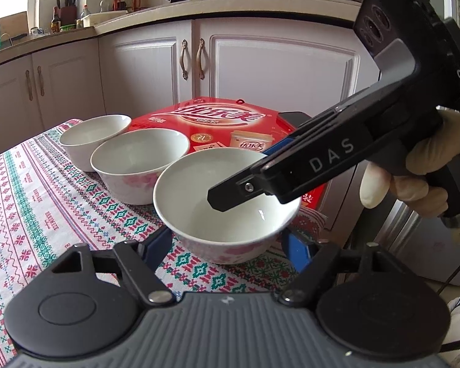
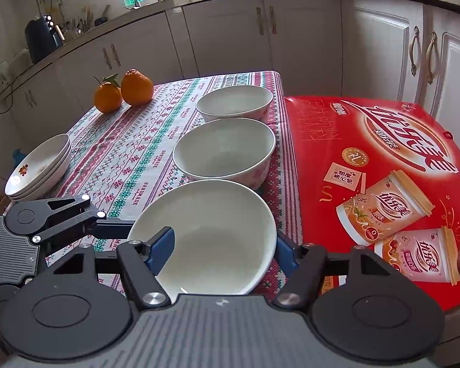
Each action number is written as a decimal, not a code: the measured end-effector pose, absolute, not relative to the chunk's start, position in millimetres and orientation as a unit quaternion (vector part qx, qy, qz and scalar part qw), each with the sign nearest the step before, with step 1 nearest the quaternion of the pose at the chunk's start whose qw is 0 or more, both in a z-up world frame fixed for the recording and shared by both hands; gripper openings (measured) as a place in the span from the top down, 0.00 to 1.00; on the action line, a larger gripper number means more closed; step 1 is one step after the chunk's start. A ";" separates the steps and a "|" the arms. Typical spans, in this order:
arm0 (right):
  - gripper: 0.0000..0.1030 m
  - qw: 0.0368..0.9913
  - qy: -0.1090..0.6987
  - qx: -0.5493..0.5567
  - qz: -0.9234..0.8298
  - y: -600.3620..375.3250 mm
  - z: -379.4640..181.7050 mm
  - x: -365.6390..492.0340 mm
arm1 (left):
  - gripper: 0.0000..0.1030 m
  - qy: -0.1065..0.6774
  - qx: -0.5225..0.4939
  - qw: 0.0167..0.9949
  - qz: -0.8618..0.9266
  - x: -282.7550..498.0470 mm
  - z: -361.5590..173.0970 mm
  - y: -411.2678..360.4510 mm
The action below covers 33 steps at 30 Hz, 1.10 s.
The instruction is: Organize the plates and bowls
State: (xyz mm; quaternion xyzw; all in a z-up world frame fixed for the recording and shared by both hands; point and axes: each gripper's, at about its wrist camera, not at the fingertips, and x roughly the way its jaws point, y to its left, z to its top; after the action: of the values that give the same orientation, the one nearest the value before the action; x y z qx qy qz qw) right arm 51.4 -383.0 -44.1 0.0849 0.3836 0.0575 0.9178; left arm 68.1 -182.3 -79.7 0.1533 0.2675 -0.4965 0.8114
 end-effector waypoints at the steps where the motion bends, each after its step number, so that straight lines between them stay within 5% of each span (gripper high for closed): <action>1: 0.28 0.918 0.383 0.084 0.059 -381.5 -43.2 51.2 | 0.24 0.269 0.153 0.811 -0.496 68.1 -78.6 -181.1; 33: 0.28 0.906 0.385 0.021 0.175 -262.9 -31.2 117.4 | 0.24 0.292 0.116 0.862 -0.397 95.2 -57.2 -68.3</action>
State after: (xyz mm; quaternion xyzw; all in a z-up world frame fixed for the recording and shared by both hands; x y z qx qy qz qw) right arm 117.4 -262.9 -31.2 0.0207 0.3848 0.1752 0.9060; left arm 95.2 -68.3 -57.2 0.1158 0.2924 -0.3970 0.8623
